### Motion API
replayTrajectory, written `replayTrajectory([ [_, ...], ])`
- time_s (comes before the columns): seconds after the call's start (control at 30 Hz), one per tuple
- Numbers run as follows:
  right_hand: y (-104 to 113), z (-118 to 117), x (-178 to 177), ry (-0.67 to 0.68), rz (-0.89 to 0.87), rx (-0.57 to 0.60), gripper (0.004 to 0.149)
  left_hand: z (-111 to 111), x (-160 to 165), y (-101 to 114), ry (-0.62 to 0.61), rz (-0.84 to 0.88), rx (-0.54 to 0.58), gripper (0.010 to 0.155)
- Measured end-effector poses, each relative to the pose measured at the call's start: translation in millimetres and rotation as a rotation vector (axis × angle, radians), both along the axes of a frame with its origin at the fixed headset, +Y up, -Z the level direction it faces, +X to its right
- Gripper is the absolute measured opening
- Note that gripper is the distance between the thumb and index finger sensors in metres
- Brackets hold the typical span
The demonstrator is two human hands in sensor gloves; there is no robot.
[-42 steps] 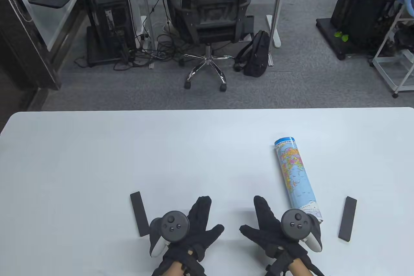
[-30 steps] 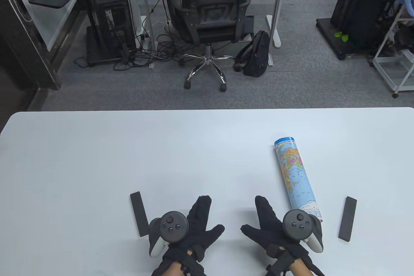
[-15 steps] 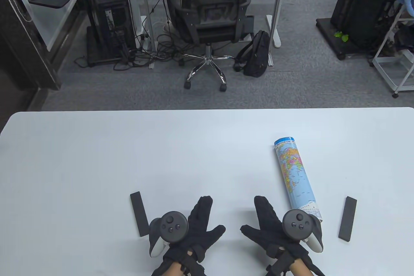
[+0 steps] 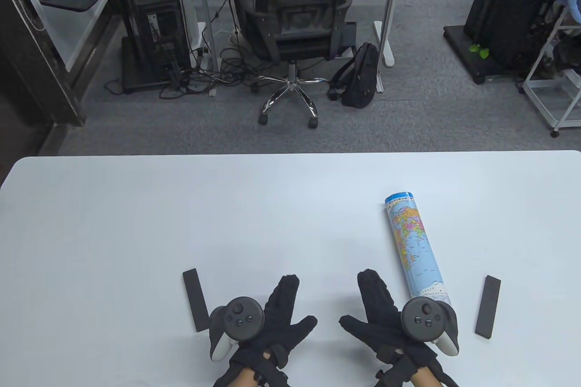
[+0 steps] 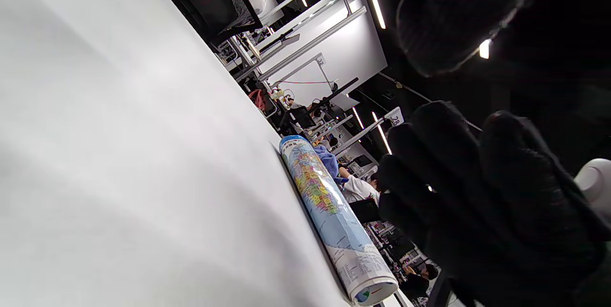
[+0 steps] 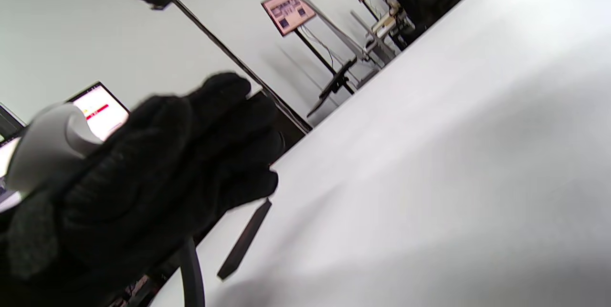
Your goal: Unroll map and secure with paperweights
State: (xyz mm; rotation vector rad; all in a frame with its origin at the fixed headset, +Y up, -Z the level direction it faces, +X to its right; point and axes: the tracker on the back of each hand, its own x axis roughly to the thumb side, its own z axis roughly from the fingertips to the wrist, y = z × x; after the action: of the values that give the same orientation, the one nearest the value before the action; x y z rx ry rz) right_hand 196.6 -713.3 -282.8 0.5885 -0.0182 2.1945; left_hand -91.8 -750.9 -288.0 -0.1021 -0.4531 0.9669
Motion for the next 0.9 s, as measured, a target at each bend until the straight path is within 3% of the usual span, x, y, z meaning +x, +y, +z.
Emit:
replayTrajectory([
  [0.13, 10.4, -0.1, 18.7, -0.123, 0.010, 0.067, 0.084, 0.1, -0.3, -0.1, 0.001, 0.001, -0.002, 0.085],
  [0.27, 4.8, -4.3, 34.9, -0.243, 0.079, 0.037, 0.082, 0.0, -0.3, -0.4, 0.006, 0.003, -0.005, 0.085],
  [0.47, -13.9, -15.8, 47.7, -0.450, 0.467, -0.102, 0.075, 0.4, -1.4, -0.4, 0.011, -0.012, -0.006, 0.085],
  [0.53, -21.0, -18.7, 50.7, -0.482, 0.577, -0.151, 0.074, 0.2, -2.2, -0.4, 0.019, -0.022, -0.004, 0.085],
  [0.73, -33.7, -25.4, 54.4, -0.499, 0.681, -0.271, 0.076, 0.3, -3.2, -0.6, 0.026, -0.030, -0.010, 0.084],
  [0.9, -41.4, -30.4, 56.3, -0.515, 0.759, -0.302, 0.078, -0.4, -3.1, -0.4, 0.024, -0.035, -0.012, 0.085],
])
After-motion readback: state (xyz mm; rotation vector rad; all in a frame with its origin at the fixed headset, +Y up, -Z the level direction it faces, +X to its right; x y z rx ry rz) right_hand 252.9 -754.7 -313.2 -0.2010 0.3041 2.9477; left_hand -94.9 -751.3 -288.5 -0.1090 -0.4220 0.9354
